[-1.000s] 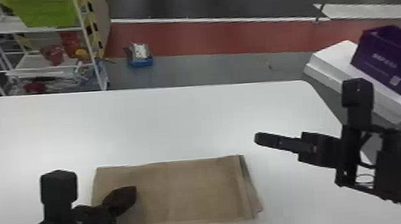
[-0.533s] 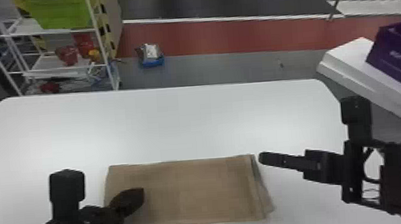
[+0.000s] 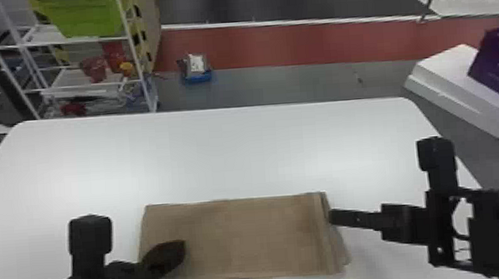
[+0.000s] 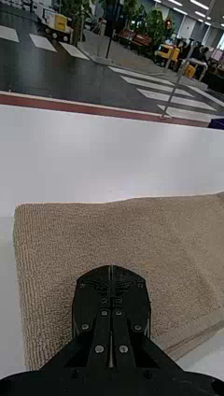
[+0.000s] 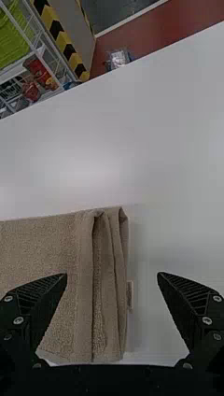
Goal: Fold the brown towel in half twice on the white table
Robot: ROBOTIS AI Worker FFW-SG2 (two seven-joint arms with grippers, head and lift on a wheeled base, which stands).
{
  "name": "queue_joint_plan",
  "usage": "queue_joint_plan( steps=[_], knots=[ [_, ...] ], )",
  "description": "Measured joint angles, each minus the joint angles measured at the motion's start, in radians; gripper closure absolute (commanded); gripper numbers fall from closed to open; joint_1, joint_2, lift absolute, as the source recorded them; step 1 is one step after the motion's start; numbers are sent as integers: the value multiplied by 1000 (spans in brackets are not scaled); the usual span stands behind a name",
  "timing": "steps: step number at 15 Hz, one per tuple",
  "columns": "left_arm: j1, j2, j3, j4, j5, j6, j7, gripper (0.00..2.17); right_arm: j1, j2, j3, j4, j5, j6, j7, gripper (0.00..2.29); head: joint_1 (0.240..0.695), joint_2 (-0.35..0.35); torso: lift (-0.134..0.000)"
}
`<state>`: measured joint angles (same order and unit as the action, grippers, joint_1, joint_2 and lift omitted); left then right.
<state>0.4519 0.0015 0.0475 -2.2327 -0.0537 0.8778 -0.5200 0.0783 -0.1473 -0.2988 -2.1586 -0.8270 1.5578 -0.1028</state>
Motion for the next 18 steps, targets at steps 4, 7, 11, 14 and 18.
queue_joint_plan(
  steps=[4,7,11,14,18],
  knots=[
    [10,0,0,-10,0,2,-2,2064,-10,-3,43,43,27,0,0,225,695,-56,-124],
    [21,0,1,-21,0,2,-6,2064,-11,0,81,60,44,0,0,279,695,-35,-124],
    [32,0,6,-30,0,4,-14,2064,-12,5,105,75,54,0,0,377,695,-23,-124],
    [38,0,10,-40,0,8,-20,2064,-16,7,112,91,54,0,0,475,695,-14,-124],
    [41,0,17,-47,0,16,-26,2064,-21,9,118,96,54,0,11,653,695,-2,-124]
  ],
)
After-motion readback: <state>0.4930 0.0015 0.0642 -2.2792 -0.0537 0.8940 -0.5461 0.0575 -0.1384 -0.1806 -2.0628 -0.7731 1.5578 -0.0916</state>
